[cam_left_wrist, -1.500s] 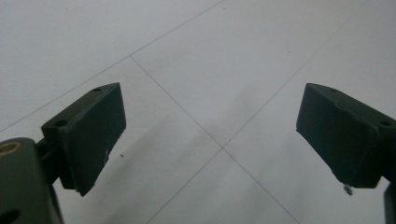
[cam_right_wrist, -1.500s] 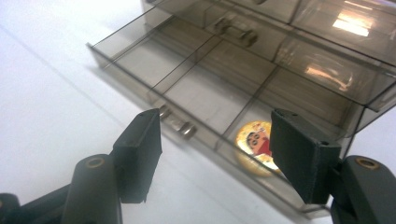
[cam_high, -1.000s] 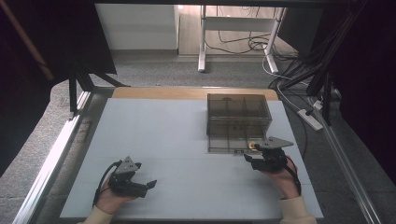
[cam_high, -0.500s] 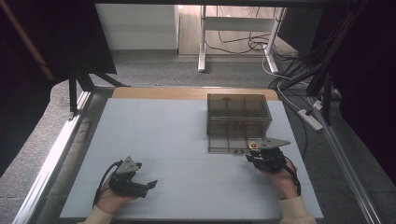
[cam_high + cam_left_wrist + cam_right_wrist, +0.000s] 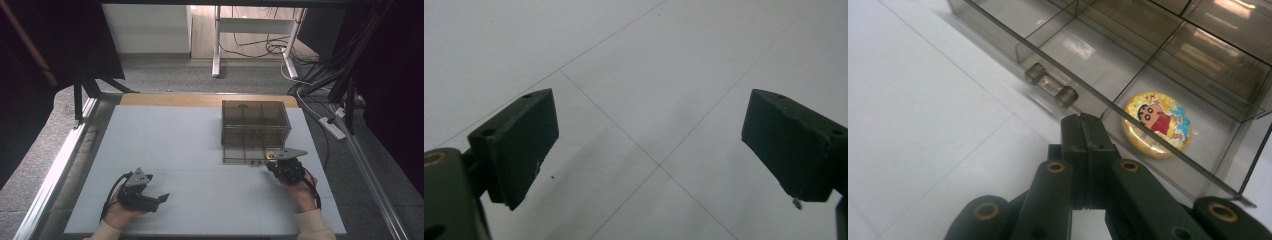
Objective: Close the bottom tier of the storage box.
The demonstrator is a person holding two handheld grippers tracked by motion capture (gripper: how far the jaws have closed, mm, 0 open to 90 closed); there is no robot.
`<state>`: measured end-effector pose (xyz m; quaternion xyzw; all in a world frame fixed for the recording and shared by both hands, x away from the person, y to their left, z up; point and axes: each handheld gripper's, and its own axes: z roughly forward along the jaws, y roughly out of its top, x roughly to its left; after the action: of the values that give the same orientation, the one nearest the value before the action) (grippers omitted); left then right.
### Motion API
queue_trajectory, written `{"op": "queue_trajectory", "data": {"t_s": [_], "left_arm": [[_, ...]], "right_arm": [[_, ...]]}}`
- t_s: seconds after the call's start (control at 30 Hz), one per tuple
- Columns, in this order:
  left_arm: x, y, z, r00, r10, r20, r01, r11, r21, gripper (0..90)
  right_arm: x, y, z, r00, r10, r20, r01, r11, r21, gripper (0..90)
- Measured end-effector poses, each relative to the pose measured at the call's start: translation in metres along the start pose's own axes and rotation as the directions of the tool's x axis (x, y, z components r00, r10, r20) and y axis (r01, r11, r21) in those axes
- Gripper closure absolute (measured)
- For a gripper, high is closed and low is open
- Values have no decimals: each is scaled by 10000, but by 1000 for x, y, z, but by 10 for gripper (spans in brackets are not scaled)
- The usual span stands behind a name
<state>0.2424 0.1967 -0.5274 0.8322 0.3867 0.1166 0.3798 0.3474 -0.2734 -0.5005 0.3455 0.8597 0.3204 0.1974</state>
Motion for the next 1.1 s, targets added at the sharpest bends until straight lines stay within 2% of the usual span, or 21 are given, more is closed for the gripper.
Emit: {"op": "queue_trajectory", "data": {"t_s": [0.13, 0.33, 0.7, 1.1], "left_arm": [[-1, -1, 0, 10000, 19, -10, -19, 10000, -1, 82], [-1, 0, 1, 10000, -31, -56, 31, 10000, 9, 82], [-2, -1, 1, 10000, -14, -47, 14, 10000, 41, 82], [-4, 0, 2, 10000, 65, -47, -64, 10000, 68, 81]], "right_arm": [[-1, 1, 5, 9997, -169, 153, 168, 9999, 28, 893], [0, 3, 11, 9997, -233, 21, 233, 9997, -14, 893], [4, 7, 24, 9975, -614, 342, 605, 9978, 275, 893], [3, 9, 29, 9971, -567, 507, 557, 9982, 217, 893]]}}
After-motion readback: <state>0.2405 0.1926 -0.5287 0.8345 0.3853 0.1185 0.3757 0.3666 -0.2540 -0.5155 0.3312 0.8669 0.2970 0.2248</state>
